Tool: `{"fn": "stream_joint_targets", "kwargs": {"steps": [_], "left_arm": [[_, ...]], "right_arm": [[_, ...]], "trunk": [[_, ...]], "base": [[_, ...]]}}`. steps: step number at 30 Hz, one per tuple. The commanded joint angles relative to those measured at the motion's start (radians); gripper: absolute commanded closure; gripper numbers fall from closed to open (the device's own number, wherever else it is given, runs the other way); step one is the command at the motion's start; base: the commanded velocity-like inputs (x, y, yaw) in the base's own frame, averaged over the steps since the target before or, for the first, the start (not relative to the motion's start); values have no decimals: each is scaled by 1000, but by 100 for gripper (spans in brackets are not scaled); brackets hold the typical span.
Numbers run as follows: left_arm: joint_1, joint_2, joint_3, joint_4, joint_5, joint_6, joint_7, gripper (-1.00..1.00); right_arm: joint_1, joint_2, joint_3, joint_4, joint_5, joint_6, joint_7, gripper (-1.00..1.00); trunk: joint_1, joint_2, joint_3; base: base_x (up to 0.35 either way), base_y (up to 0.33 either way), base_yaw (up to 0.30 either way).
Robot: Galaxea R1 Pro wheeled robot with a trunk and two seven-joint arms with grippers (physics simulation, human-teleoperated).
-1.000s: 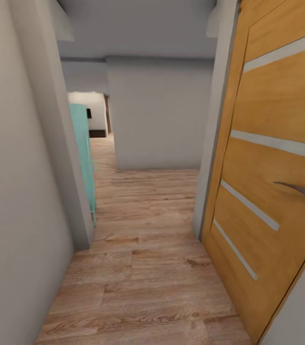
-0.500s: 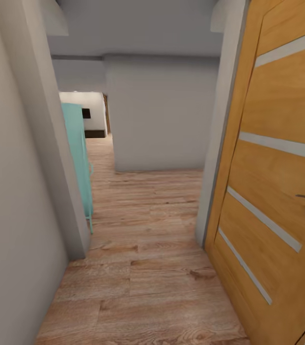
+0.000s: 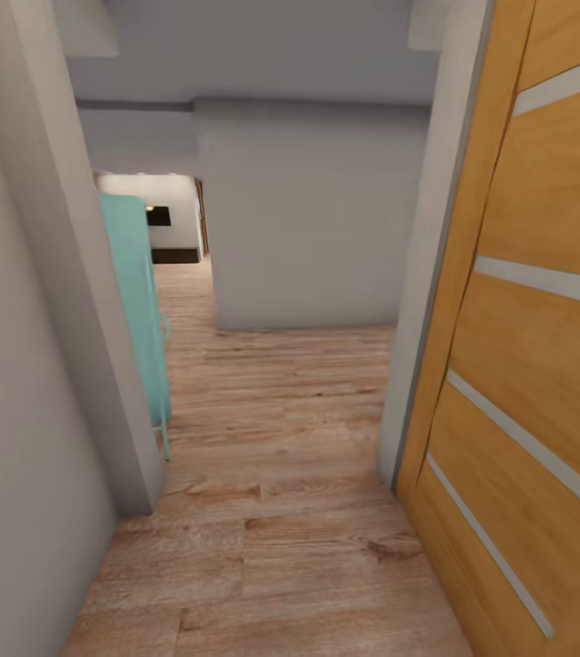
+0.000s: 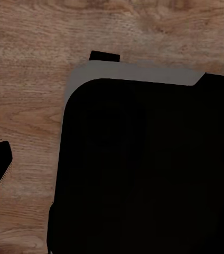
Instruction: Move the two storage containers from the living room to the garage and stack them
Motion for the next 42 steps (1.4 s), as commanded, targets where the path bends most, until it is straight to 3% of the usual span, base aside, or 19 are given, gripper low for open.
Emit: {"fn": "stream_joint_targets", "kwargs": {"steps": [1,33,42], "left_arm": [[0,0,1,0,7,-1,0,-100],[0,0,1,0,7,-1,1,-100],[0,0,1,0,7,-1,1,-100]], "right_arm": [[-1,0,8,3,-7,-7,-1,-100],[-2,-4,10,3,-7,0,-1,-100],[-2,-4,10,3,-7,-2,0,-100]], "trunk": [[1,0,-1],[1,0,-1],[1,0,-1]], "base": [[323,0,0],[323,0,0],[323,0,164]]}}
